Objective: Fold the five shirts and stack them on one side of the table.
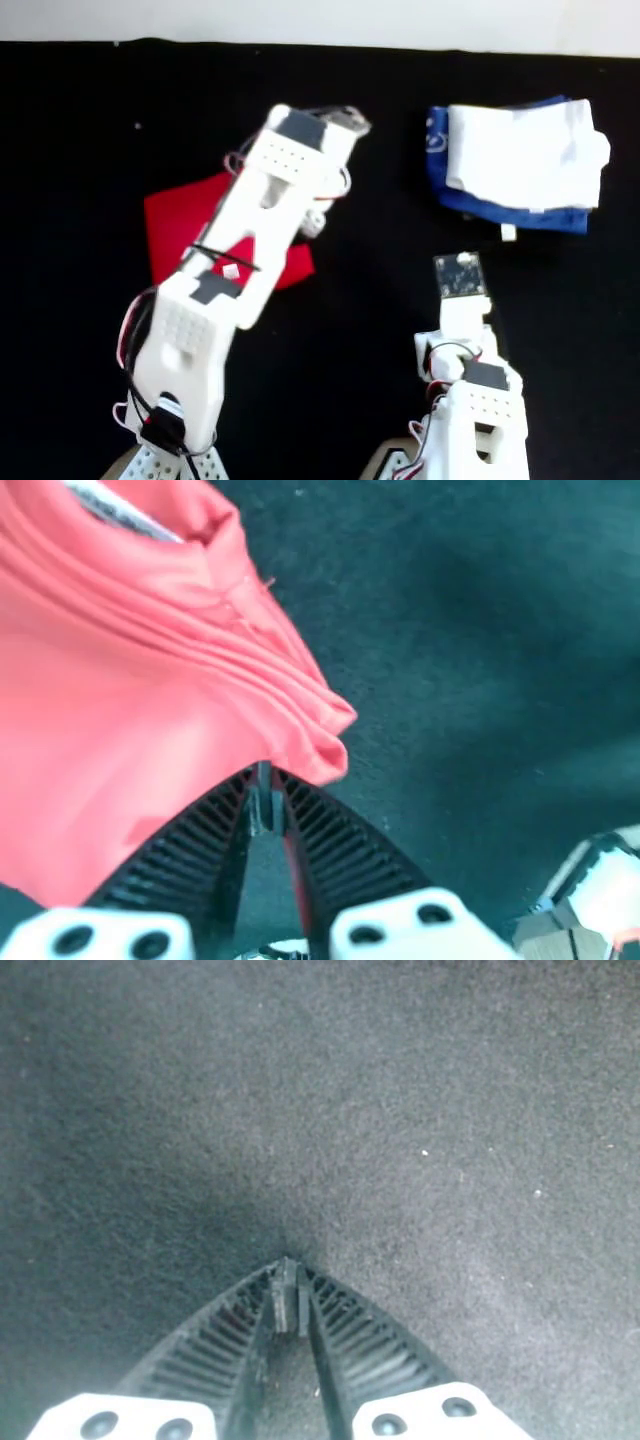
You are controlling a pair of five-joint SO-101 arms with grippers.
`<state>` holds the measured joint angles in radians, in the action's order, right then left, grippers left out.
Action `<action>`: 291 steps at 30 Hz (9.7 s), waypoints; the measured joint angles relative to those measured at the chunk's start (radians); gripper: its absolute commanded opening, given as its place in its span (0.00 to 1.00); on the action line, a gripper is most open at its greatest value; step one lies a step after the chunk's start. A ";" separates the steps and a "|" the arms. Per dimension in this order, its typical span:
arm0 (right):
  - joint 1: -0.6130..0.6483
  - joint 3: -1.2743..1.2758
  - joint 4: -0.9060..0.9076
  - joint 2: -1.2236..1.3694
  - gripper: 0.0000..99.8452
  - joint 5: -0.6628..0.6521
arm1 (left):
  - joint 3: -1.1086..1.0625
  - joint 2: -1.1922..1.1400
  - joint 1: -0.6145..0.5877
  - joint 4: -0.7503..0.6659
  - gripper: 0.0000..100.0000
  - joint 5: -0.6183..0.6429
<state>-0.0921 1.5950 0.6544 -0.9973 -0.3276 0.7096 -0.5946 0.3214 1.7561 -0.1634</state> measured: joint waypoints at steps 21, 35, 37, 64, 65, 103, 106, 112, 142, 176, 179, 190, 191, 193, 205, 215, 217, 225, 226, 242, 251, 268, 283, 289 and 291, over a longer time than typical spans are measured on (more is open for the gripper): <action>0.163 -0.600 0.419 0.066 0.01 0.000 | -1.507 0.910 -0.592 -0.743 0.01 -0.110; 0.534 -1.590 0.704 0.898 0.29 0.224 | -1.617 1.043 -0.758 -0.818 0.01 -0.110; 0.582 -1.711 0.732 1.022 0.33 0.279 | -1.579 1.123 -0.772 -0.715 0.01 -0.110; 0.732 -2.605 0.830 2.015 0.37 0.488 | -2.167 1.614 -0.896 -0.898 0.01 -0.110; 0.732 -2.625 0.832 2.033 0.34 0.488 | -2.186 1.614 -0.896 -0.916 0.01 -0.110; 0.272 -2.668 1.099 1.272 0.01 0.130 | -2.211 1.623 -0.896 -0.959 0.01 -0.109; 0.190 -2.668 1.099 1.247 0.01 0.100 | -2.211 1.623 -0.896 -0.959 0.01 -0.109; 0.008 -2.610 1.040 1.258 0.01 0.048 | -2.211 1.623 -0.896 -0.959 0.01 -0.109; -0.264 -2.592 0.571 1.665 0.01 -0.226 | -2.211 1.623 -0.896 -0.959 0.01 -0.109; -0.186 -2.820 0.443 1.809 0.01 -0.002 | -2.211 1.623 -0.896 -0.959 0.01 -0.109; -0.215 -2.819 0.368 1.903 0.01 -0.011 | -2.211 1.623 -0.896 -0.959 0.01 -0.109; -0.334 -2.814 0.252 2.096 0.01 -0.018 | -2.211 1.623 -0.896 -0.959 0.01 -0.109; -0.334 -2.814 0.252 2.096 0.01 -0.018 | -2.211 1.623 -0.896 -0.959 0.01 -0.109; -0.334 -2.837 0.256 2.096 0.01 -0.018 | -2.211 1.623 -0.896 -0.959 0.01 -0.109; -0.302 -3.148 0.499 1.919 0.05 0.104 | -2.211 1.623 -0.896 -0.959 0.01 -0.109; -0.166 -3.153 1.030 1.746 0.01 -0.008 | -2.211 1.623 -0.896 -0.959 0.01 -0.109; -0.124 -3.153 1.080 1.746 0.01 -0.021 | -2.211 1.623 -0.896 -0.959 0.01 -0.109; -0.026 -2.943 1.099 1.738 0.01 0.018 | -2.211 1.623 -0.896 -0.959 0.01 -0.109; -0.015 -2.918 1.099 1.738 0.01 0.028 | -2.211 1.623 -0.896 -0.959 0.01 -0.109; -0.002 -2.814 1.097 1.952 0.01 0.046 | -2.211 1.623 -0.896 -0.959 0.01 -0.109; -0.008 -3.090 1.100 1.935 0.01 0.046 | -2.211 1.623 -0.896 -0.959 0.01 -0.109; 0.104 -2.078 1.086 0.876 0.01 0.146 | -1.814 1.623 -0.783 -0.529 0.01 -0.109; 0.152 -0.845 0.723 0.183 0.01 0.198 | -1.732 1.623 -0.566 -0.347 0.01 -0.110; 0.153 -0.566 0.582 -0.072 0.01 0.198 | -1.732 1.631 -0.500 -0.322 0.01 -0.110; 0.153 -0.485 0.555 -0.166 0.01 0.198 | -1.732 1.677 -0.489 -0.298 0.01 -0.110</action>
<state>0.0614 1.1101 1.2098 -1.1630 -0.1297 -1.0226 1.0825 -0.1680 1.4584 -0.2739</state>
